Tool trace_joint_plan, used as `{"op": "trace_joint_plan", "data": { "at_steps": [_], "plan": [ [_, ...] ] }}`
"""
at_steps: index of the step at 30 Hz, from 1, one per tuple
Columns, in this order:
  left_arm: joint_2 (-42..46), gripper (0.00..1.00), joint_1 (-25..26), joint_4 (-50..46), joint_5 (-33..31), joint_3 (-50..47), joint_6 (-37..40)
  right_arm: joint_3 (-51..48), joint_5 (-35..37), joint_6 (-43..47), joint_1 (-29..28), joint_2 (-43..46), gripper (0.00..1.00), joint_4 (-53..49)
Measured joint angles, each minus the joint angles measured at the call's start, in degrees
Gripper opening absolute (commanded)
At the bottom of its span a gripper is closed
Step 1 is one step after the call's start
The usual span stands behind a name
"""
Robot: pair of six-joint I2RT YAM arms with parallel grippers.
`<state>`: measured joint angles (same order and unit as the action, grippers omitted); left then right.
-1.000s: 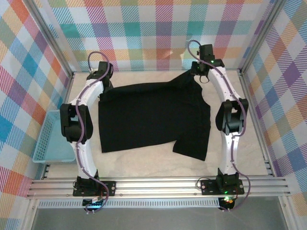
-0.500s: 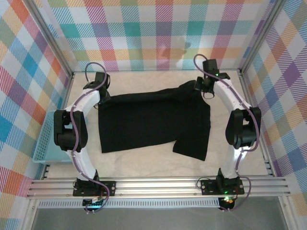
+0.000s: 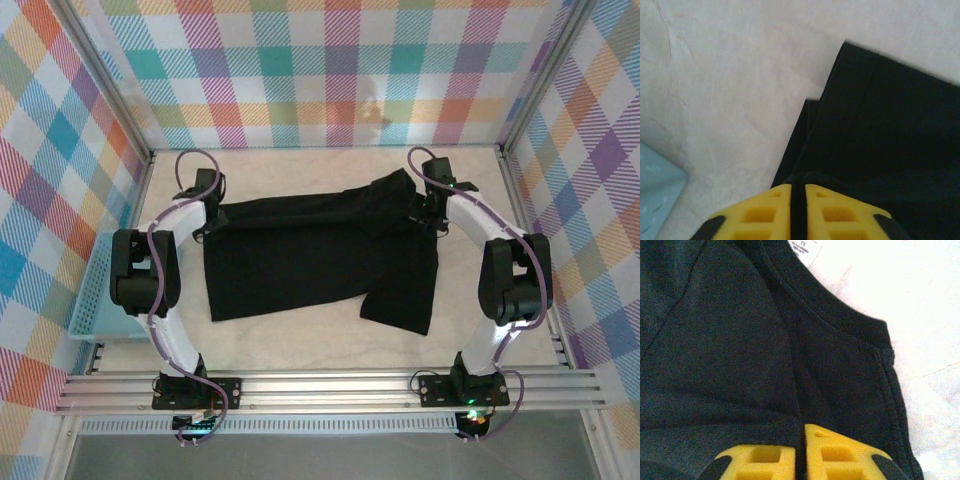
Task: Fold the inside-out t-shirt
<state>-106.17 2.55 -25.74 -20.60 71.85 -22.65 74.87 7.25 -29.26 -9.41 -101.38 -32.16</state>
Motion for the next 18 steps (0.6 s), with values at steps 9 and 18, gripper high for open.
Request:
{"op": "trace_joint_plan", "data": {
  "at_steps": [9,18],
  "plan": [
    [12.0,0.47,0.0,-2.3,-1.9,-3.1,-3.8,0.9,-0.2,2.6,0.0,5.9,0.63,-0.4],
    [5.8,0.50,0.4,-1.1,8.5,8.3,-3.9,15.5,-6.9,6.2,-0.1,-3.8,0.61,4.4]
  ]
}}
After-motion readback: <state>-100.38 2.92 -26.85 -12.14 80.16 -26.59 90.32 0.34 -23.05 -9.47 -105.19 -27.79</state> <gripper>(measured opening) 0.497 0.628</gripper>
